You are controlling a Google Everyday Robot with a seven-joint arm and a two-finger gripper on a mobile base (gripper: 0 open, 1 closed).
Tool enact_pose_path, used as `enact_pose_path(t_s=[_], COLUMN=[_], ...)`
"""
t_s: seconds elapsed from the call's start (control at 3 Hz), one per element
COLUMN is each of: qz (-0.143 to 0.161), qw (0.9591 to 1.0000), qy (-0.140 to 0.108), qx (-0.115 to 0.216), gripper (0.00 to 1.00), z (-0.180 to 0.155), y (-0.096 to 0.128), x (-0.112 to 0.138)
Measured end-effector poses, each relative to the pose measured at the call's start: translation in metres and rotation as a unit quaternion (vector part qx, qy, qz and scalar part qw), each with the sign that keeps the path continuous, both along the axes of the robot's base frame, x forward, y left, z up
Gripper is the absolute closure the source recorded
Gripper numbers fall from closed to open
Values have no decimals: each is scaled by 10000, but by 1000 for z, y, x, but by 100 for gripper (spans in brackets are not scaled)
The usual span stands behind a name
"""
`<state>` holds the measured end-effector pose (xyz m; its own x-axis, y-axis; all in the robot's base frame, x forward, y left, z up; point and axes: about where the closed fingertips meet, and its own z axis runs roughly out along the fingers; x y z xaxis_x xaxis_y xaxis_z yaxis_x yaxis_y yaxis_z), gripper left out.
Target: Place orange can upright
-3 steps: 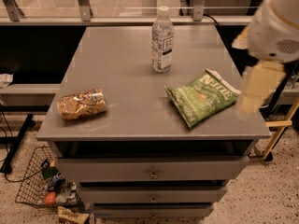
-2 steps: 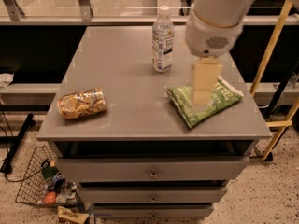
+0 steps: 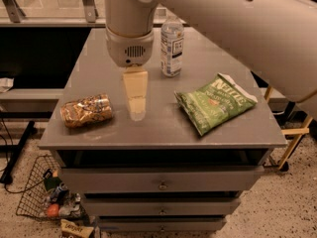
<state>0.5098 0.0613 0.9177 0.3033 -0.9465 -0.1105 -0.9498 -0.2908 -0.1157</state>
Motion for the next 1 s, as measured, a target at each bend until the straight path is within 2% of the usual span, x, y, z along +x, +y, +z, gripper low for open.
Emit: enact_pose_path(t_s=[0.33,1.0], qz=[0,817], qw=[10000,9966], qy=[-11,36], qx=[11,139], gripper=[0,0], z=[0,-2], y=[1,75], x=[0,5])
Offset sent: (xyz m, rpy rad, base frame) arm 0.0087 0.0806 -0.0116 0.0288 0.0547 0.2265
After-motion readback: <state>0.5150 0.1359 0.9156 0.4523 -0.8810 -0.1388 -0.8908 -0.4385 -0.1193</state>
